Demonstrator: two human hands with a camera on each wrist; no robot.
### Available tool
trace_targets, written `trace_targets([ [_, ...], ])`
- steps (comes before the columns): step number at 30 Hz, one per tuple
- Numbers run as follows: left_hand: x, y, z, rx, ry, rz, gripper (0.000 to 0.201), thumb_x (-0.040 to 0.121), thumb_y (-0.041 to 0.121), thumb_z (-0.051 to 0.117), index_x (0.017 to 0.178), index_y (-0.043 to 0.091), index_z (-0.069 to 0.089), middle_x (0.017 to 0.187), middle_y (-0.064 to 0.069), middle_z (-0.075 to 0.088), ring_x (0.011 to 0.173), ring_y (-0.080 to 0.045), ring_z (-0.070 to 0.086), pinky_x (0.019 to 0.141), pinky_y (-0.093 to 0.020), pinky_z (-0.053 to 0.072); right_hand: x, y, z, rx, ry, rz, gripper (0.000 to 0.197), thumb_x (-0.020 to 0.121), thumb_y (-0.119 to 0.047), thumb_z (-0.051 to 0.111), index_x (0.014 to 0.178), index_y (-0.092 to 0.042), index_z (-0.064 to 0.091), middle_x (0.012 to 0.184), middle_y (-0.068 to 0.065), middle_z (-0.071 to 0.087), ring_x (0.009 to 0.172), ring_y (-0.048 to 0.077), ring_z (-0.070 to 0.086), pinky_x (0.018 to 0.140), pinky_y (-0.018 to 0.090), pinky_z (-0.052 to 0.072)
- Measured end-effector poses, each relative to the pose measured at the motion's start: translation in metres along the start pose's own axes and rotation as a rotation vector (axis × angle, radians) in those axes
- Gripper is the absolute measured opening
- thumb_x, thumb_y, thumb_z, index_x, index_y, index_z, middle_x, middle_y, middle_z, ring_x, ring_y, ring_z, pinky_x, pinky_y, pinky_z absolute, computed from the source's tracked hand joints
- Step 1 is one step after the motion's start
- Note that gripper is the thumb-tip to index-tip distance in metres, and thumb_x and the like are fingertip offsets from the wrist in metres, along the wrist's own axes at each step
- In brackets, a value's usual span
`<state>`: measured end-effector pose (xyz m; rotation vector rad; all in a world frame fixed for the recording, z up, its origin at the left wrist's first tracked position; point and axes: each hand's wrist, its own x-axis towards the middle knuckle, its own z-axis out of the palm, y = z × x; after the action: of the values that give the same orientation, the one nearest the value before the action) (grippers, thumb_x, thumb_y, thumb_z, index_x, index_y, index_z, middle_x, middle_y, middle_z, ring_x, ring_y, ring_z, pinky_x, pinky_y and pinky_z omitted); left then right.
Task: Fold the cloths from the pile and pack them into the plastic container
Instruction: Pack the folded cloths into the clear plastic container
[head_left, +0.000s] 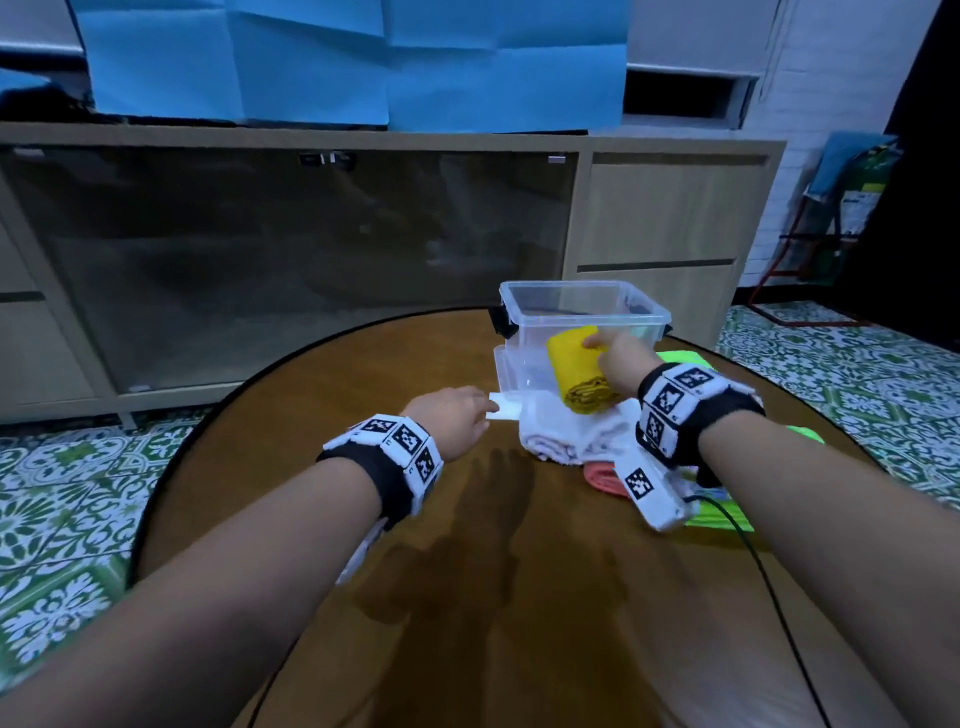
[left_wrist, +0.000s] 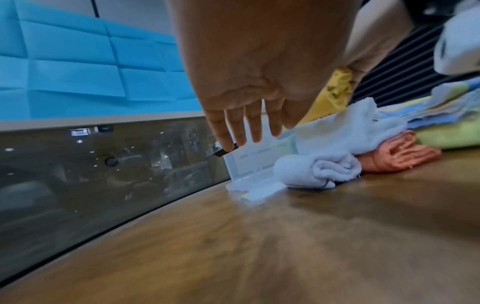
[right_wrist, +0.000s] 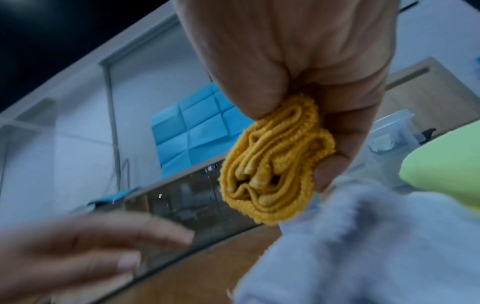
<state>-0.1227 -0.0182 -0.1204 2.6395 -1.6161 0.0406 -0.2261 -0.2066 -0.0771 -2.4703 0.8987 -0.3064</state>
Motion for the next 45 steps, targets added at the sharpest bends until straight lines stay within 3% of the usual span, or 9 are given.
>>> trace_targets([
  [2,0.019,0.012,0.004,-0.070,-0.024,-0.018,0.042,0.102,0.027,0.033,0.144,0.024,0.036,0.152,0.002,0.029,0.134,-0.021,0.038,0.106,-0.035,0.037,-0.002,0.015,0.006,-0.167,-0.047,0.053,0.042,0.098,-0.001,0.031,0.137,-0.007,0.045,0.136,0.018,0.049,0.123,0.032,0.049,0.096,0.031,0.040],
  [8,0.056,0.057,0.024,-0.394,-0.133,-0.197,0.042,0.103,0.024,0.026,0.144,0.015,0.034,0.147,-0.017,0.035,0.131,-0.031,0.038,0.103,-0.034,0.035,-0.006,0.051,0.011,-0.352,-0.092,0.112,0.048,0.099,-0.037,0.035,0.121,0.002,0.054,0.124,0.023,0.054,0.114,0.036,0.051,0.094,0.038,0.041],
  [13,0.066,0.067,0.038,-0.636,-0.104,-0.325,0.044,0.101,0.019,0.034,0.145,0.014,0.032,0.143,-0.016,0.043,0.123,-0.031,0.048,0.084,-0.028,0.041,-0.010,0.035,0.016,-0.466,-0.077,-0.011,0.037,0.099,-0.019,0.037,0.128,0.002,0.046,0.134,0.022,0.042,0.123,0.037,0.042,0.098,0.041,0.038],
  [22,0.060,0.064,0.052,-0.851,-0.195,-0.323,0.056,0.094,0.010,0.041,0.147,0.023,0.028,0.102,-0.019,0.060,0.053,-0.011,0.037,0.044,-0.018,0.034,-0.019,0.062,0.018,-0.574,-0.406,-0.013,0.075,0.099,-0.049,0.028,0.150,-0.003,-0.003,0.157,0.016,-0.008,0.146,0.031,0.003,0.116,0.041,0.014],
  [28,0.064,0.072,0.048,-0.610,-0.244,-0.278,0.055,0.098,0.016,0.036,0.149,0.025,0.019,0.131,-0.019,0.049,0.078,-0.022,0.051,0.052,-0.022,0.036,-0.022,0.058,0.022,-0.604,-0.335,-0.078,0.073,0.098,-0.047,0.032,0.149,-0.001,0.005,0.156,0.020,0.005,0.143,0.033,0.013,0.114,0.042,0.021],
  [31,0.071,0.074,0.032,-0.263,-0.294,-0.214,0.048,0.102,0.021,0.029,0.149,0.018,0.021,0.147,-0.012,0.036,0.123,-0.028,0.047,0.086,-0.028,0.041,-0.025,0.057,0.028,-0.594,-0.268,-0.103,0.071,0.097,-0.045,0.034,0.150,-0.009,0.002,0.155,0.020,0.005,0.143,0.036,0.012,0.114,0.045,0.022],
  [35,0.084,0.067,0.007,-0.036,-0.033,-0.259,0.036,0.101,0.020,0.031,0.130,0.013,0.051,0.130,-0.010,0.052,0.111,-0.028,0.055,0.080,-0.032,0.043,-0.025,0.057,0.027,-0.574,-0.260,-0.103,0.067,0.097,-0.045,0.033,0.150,-0.014,0.007,0.156,0.019,0.004,0.143,0.035,0.010,0.113,0.046,0.022],
  [40,0.128,0.050,-0.025,-0.374,0.431,-0.397,0.040,0.098,0.029,0.039,0.137,0.020,0.037,0.136,-0.014,0.035,0.113,-0.035,0.049,0.085,-0.040,0.043,-0.026,0.062,0.035,-0.554,-0.140,-0.122,0.065,0.097,-0.044,0.034,0.149,-0.014,0.010,0.156,0.020,0.006,0.143,0.035,0.012,0.115,0.044,0.018],
  [45,0.171,0.039,-0.041,-0.640,0.201,-0.566,0.041,0.099,0.033,0.040,0.130,0.008,0.050,0.125,-0.018,0.056,0.110,-0.034,0.056,0.077,-0.033,0.041,-0.030,0.062,0.047,-0.530,-0.045,-0.094,0.067,0.093,-0.041,0.041,0.149,-0.011,0.019,0.153,0.025,0.014,0.141,0.040,0.018,0.113,0.049,0.022],
])
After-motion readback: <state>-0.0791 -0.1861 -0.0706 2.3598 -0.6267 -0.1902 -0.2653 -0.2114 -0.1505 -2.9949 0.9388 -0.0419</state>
